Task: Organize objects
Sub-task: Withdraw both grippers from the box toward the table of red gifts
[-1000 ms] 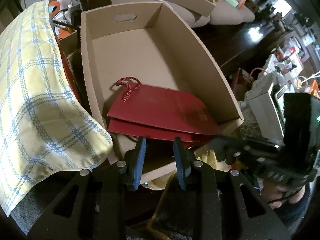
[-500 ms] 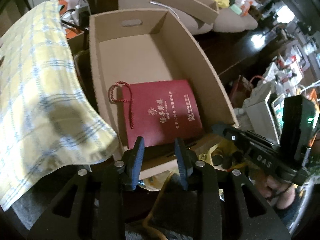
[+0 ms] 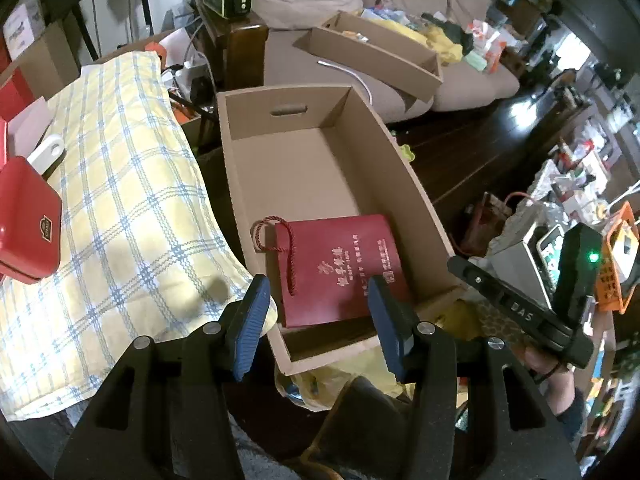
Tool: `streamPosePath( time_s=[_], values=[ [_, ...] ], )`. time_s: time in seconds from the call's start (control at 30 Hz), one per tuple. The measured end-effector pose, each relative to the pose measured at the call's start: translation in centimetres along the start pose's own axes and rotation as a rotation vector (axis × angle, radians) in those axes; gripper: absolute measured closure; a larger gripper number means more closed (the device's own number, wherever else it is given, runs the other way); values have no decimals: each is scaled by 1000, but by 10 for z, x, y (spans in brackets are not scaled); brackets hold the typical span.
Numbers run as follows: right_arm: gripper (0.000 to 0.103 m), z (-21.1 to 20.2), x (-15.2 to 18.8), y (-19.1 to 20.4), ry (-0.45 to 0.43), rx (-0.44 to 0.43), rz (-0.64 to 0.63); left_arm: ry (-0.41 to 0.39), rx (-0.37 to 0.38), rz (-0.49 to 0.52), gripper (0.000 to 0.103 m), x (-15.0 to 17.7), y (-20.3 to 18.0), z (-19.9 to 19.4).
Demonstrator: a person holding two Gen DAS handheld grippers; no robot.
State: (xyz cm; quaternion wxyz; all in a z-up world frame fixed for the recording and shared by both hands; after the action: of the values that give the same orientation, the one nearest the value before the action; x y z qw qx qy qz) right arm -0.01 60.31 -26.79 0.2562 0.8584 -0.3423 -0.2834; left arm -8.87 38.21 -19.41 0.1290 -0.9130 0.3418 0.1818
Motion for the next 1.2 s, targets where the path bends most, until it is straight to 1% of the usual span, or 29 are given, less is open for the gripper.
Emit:
streamPosePath(
  time_s=[0.07, 0.17, 0.23, 0.3, 0.37, 0.47, 0.7, 0.87, 0.93, 1.03, 1.1, 1.17, 1.2],
  values=[
    [76, -2, -2, -4, -12, 13, 5, -13, 8, -3, 55, -1, 1, -5],
    [74, -6, -6, -10, -50, 60, 7, -30, 20, -12, 55, -1, 2, -11],
    [74, -6, -7, -13, -55, 70, 6, -38, 23, -10, 55, -1, 3, -14],
    [74, -5, -6, -12, -53, 78, -2, -49, 14, -9, 55, -1, 7, -18],
    [74, -2, -4, -9, -49, 100, -35, -60, -10, -10, 55, 1, 13, -22],
    [74, -1, -3, -7, -54, 123, -67, -66, -32, -24, 55, 6, 26, -25],
    [74, 1, 0, -6, -68, 179, -112, -93, -6, -91, 55, 13, 60, -35],
    [74, 2, 4, 3, -94, 221, -182, -117, 14, -137, 55, 17, 84, -45],
    [73, 2, 5, 6, -112, 254, -211, -130, 19, -144, 55, 18, 94, -50],
    [70, 0, 7, 13, -153, 294, -264, -157, -17, -136, 55, 18, 112, -61],
    [63, -1, 9, 18, -175, 309, -304, -182, -33, -155, 55, 18, 125, -71],
    [61, -2, 12, 27, -213, 331, -358, -214, -43, -186, 55, 21, 140, -82],
    [58, -3, 14, 32, -236, 332, -384, -223, -51, -195, 54, 22, 146, -85]
  ],
)
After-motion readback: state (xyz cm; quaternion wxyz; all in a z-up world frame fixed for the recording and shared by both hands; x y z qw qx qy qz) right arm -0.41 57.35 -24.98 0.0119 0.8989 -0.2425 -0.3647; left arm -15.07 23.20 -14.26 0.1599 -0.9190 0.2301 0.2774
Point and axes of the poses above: each gripper's, at about its wrist camera, not at the fingertips, and z roughly the way its jaws point, y to its left, x to its underside, the point moved 6 cm from there along z, roughly the way its jaws point, and after that the axes turned 12 degrees about z, right-handed, at the moved point
